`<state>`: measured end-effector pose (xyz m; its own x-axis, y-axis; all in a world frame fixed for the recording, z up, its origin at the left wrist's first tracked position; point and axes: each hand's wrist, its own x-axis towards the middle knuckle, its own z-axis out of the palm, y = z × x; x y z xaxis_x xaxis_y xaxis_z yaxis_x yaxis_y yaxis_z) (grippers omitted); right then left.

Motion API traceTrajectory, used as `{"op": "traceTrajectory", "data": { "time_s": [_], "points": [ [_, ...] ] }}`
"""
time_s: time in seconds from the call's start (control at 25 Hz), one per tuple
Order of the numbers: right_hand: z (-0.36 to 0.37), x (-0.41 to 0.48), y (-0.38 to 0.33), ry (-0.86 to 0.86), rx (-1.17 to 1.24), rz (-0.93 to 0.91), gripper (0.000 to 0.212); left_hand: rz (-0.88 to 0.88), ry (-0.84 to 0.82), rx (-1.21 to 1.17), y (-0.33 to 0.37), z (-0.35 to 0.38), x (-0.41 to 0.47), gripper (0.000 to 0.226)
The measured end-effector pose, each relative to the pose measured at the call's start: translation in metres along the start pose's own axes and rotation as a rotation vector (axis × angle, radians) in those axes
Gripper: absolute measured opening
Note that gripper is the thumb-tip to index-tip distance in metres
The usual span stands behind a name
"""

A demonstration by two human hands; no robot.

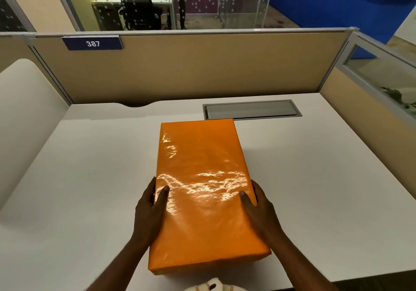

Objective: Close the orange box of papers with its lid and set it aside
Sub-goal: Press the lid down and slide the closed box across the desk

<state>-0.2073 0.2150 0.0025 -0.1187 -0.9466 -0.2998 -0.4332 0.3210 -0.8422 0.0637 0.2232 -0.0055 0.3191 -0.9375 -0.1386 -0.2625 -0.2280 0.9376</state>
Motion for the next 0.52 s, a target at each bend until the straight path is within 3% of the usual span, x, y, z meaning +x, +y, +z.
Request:
{"op": "traceTrajectory", "data": {
  "time_s": [0.16,0.32,0.52],
  "points": [
    [0.001,0.004,0.0,-0.058,-0.079,0.075,0.068,-0.029,-0.025,0.061,0.001,0.0,0.001,0.067],
    [-0.006,0.013,0.0,-0.108,-0.11,0.099,0.079,-0.037,-0.047,0.123,0.008,-0.007,0.006,0.118],
    [-0.006,0.051,-0.023,-0.023,-0.234,-0.071,0.079,0.027,-0.046,0.168,0.027,-0.011,0.041,0.115]
  ]
}}
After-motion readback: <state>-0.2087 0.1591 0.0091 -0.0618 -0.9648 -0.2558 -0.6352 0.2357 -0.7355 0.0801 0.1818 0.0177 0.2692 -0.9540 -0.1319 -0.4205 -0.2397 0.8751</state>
